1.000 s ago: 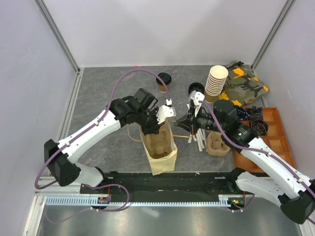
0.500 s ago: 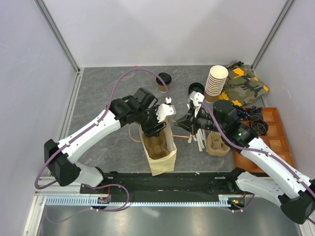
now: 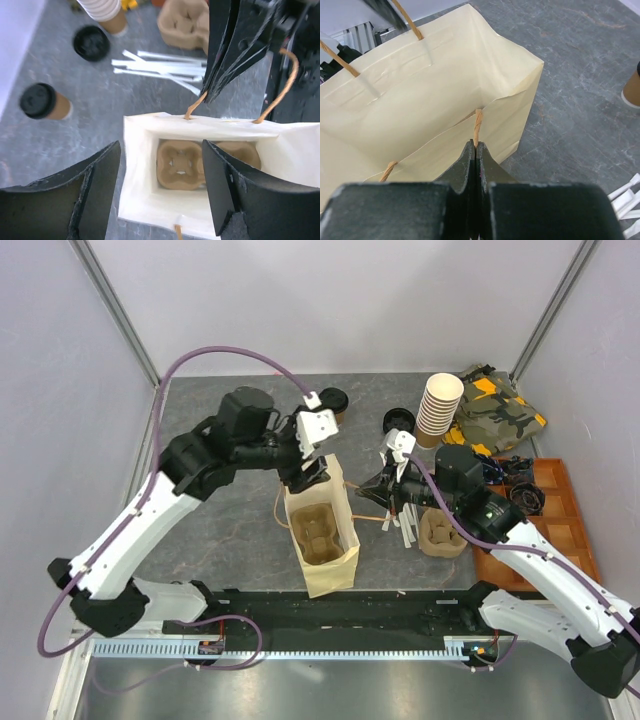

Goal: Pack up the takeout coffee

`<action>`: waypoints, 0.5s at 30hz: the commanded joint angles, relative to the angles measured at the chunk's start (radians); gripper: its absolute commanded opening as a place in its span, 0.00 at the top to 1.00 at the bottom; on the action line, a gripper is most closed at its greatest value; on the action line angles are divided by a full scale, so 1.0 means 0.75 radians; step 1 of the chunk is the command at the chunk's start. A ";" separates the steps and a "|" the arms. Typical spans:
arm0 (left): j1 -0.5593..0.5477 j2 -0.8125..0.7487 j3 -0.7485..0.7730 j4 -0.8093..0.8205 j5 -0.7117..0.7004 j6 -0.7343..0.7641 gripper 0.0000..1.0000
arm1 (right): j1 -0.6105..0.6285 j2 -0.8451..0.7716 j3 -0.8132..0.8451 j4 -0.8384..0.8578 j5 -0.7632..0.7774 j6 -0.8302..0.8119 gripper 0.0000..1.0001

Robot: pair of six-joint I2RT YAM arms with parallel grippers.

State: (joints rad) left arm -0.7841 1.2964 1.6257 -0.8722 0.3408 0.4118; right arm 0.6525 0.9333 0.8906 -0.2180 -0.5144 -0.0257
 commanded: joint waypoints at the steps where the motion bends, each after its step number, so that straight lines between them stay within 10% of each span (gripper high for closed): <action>1: 0.049 -0.119 0.035 0.132 -0.027 -0.113 0.26 | 0.007 -0.042 0.009 0.066 -0.038 -0.141 1.00; 15: 0.561 -0.152 -0.036 0.038 0.259 -0.248 0.26 | 0.042 0.093 0.201 -0.106 -0.202 -0.663 1.00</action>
State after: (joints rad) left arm -0.3790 1.1957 1.6196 -0.8314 0.4309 0.2527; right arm 0.6697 0.9657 0.9508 -0.2573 -0.6308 -0.3939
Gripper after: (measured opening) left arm 0.745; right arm 0.013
